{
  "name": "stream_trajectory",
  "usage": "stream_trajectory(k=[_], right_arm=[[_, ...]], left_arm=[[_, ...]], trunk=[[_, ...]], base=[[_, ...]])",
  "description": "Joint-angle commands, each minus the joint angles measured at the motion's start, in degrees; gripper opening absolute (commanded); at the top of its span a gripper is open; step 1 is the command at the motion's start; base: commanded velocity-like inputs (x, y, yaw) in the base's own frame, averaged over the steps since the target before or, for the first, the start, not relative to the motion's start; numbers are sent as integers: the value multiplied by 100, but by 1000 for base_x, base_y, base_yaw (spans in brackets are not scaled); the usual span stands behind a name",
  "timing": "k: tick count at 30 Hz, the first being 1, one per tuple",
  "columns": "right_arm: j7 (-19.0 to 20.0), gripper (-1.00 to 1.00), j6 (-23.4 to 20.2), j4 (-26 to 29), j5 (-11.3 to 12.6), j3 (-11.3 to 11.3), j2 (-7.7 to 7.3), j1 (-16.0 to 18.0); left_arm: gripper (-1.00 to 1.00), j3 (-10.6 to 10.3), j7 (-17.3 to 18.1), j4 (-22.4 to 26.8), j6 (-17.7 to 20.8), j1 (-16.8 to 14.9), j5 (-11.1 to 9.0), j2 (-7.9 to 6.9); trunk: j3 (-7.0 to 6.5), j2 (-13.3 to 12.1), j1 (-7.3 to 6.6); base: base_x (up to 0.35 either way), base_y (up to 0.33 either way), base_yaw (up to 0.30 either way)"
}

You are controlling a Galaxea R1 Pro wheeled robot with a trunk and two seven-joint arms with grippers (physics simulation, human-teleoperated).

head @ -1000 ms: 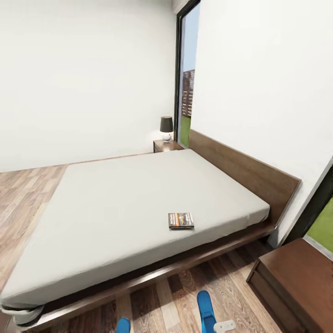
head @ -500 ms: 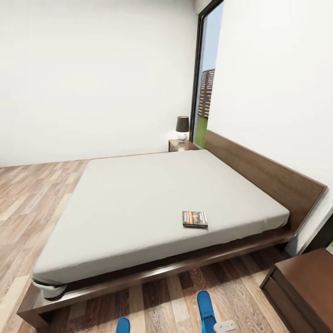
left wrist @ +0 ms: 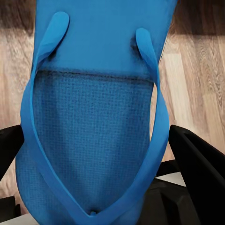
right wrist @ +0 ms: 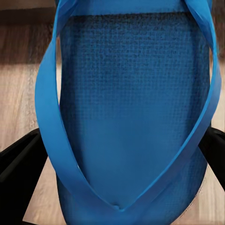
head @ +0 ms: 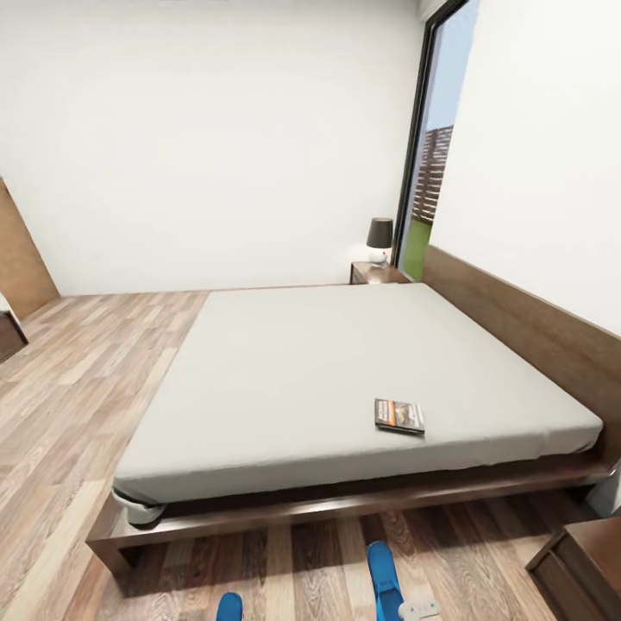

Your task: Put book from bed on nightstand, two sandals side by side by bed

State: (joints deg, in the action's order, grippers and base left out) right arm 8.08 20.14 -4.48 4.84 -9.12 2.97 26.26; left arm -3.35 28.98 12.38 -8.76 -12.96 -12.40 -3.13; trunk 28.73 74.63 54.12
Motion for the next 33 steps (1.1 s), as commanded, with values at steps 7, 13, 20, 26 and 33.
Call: stream_trajectory(k=[7, 13, 20, 26, 33], right_arm=[[27, -100, 42, -26, 52, -37, 2, 10], [27, -100, 40, -26, 52, -37, 2, 10], [27, -100, 42, -26, 52, -37, 2, 10], [27, -100, 38, -26, 52, -37, 2, 10], [27, -100, 39, -26, 52, -37, 2, 10]], left_arm=[[-100, -26, 11, -8, -22, -5, -44, -10], [-100, -25, 11, -8, -21, -5, -43, -10], [-100, -25, 11, -8, -20, -5, -43, -12], [-100, -25, 11, -8, -20, -5, -43, -10], [-100, -25, 11, -8, -20, -5, -43, -10]], trunk=[[6, 3, 0], [6, 3, 0], [6, 3, 0], [6, 3, 0], [6, 3, 0]], base=[[0, 0, 291], [0, 0, 231], [0, 0, 34], [0, 0, 252], [0, 0, 119]])
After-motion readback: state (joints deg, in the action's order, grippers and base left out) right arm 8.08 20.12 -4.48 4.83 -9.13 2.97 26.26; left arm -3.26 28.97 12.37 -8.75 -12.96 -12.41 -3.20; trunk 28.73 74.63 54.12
